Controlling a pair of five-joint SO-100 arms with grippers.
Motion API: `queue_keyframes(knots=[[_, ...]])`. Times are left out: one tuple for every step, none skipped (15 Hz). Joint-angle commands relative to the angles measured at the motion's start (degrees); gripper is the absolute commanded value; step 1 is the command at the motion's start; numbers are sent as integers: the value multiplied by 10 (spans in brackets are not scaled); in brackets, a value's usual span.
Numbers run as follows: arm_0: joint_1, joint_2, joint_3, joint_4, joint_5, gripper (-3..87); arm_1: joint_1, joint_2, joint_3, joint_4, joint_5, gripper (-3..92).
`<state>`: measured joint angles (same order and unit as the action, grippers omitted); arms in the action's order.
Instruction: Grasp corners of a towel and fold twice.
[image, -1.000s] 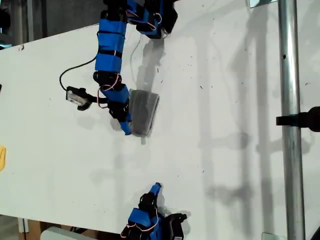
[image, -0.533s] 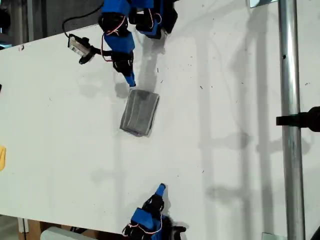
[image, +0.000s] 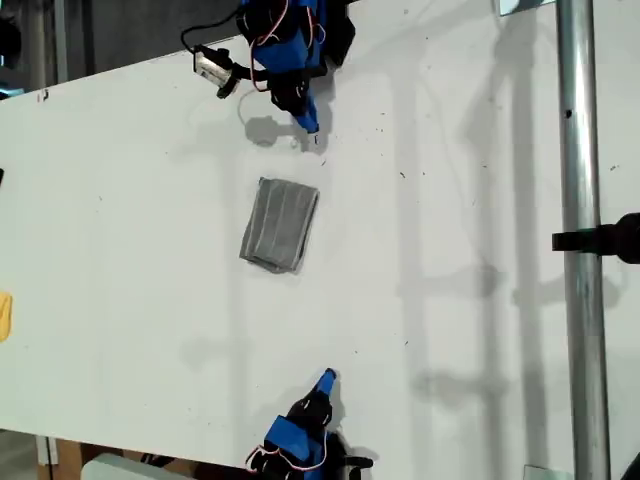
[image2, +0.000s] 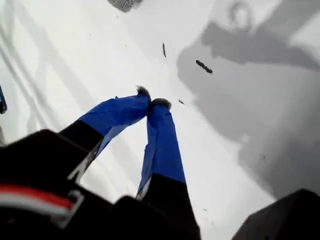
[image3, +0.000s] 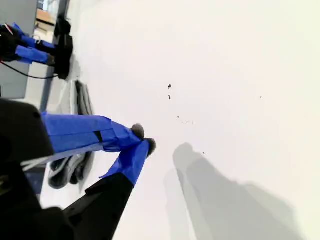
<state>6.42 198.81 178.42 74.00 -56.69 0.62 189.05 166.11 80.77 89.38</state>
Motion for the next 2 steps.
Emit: queue_keyframes(knots=[[9, 2, 4, 2, 4, -22, 25, -4, -6, 4, -36, 44], [9, 2, 4, 1, 4, -22, 37, -4, -6, 4, -36, 44]])
